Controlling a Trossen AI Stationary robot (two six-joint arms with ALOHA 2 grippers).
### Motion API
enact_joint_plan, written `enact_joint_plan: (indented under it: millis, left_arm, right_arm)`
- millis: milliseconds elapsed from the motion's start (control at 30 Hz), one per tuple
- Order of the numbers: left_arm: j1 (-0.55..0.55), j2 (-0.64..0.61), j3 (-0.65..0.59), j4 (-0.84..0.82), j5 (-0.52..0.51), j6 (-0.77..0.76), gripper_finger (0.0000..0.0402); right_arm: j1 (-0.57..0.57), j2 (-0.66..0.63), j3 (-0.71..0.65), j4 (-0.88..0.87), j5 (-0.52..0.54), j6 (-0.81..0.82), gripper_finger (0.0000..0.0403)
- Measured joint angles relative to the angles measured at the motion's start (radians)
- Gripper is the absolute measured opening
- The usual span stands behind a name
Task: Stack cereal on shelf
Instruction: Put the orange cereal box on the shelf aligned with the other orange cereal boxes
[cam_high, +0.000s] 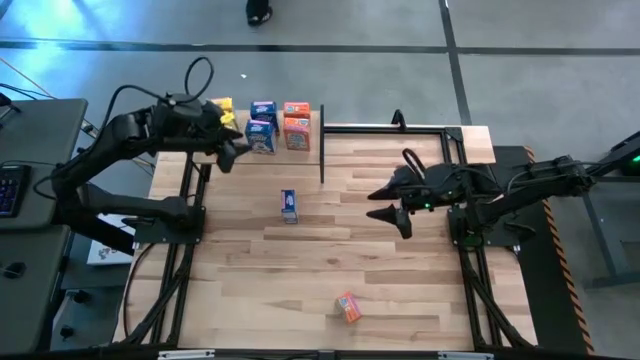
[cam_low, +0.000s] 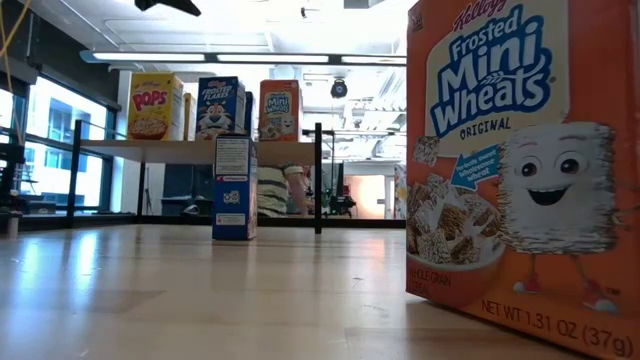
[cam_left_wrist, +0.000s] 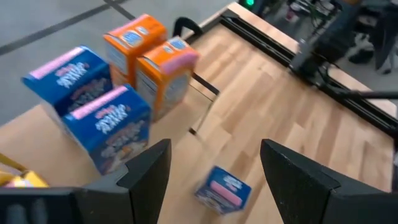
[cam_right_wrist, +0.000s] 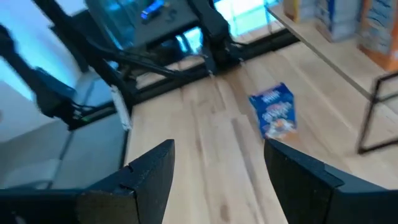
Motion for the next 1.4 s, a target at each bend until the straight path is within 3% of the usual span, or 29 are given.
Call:
enact_joint_plan:
  millis: [167, 433, 933, 1233, 1400]
  left_arm:
    - [-0.063, -0.004, 0.000, -0.014, -0.002, -0.005, 0.0239]
    - [-0.136, -0.004, 0.000, -0.036, -0.003, -0.026, 0.0239]
    - [-0.154, -0.004, 0.000, -0.036, -0.045, -0.026, 0.0239]
    - [-0.154, -0.004, 0.000, -0.047, -0.045, -0.002, 0.0239]
    - [-0.160, -0.004, 0.000, -0.066, -0.045, 0.009, 0.0239]
  right_arm:
    - [0.000, 0.000, 0.000, 0.083, -0.060, -0.034, 0.0240]
    - [0.000, 0.001, 0.000, 0.228, -0.065, 0.037, 0.0240]
    - [0.014, 0.001, 0.000, 0.436, -0.101, 0.095, 0.0240]
    - [0.102, 0.028, 0.117, 0.418, -0.077, 0.012, 0.0240]
    - [0.161, 0.111, 0.262, 0.233, 0.003, -0.011, 0.0240]
